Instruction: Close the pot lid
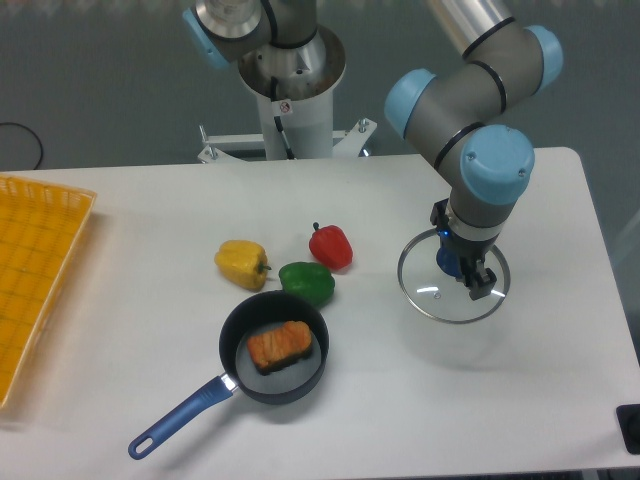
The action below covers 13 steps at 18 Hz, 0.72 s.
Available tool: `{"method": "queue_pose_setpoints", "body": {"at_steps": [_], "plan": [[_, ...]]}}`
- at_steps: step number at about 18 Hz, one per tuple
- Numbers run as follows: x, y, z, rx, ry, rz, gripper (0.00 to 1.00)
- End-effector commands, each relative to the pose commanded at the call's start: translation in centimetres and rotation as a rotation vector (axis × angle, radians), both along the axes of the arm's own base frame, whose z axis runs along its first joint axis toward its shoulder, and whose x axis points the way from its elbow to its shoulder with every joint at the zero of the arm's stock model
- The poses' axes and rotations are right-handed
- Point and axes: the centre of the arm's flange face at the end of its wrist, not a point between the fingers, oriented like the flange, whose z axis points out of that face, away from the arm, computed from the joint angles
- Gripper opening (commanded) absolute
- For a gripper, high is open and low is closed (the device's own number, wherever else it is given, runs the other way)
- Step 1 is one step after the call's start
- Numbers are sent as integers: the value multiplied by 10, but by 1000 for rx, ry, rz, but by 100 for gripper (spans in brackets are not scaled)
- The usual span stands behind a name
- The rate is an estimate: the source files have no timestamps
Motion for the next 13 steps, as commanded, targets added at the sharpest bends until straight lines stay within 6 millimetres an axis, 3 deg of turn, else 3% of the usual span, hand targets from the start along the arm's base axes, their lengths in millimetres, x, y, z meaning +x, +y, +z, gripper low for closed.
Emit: {"method": "queue_pose_setpoints", "body": {"at_steps": [8, 13], "plan": [[4, 2, 2, -3, -2, -3, 59], [22, 17, 4, -13, -18, -2, 59]]}}
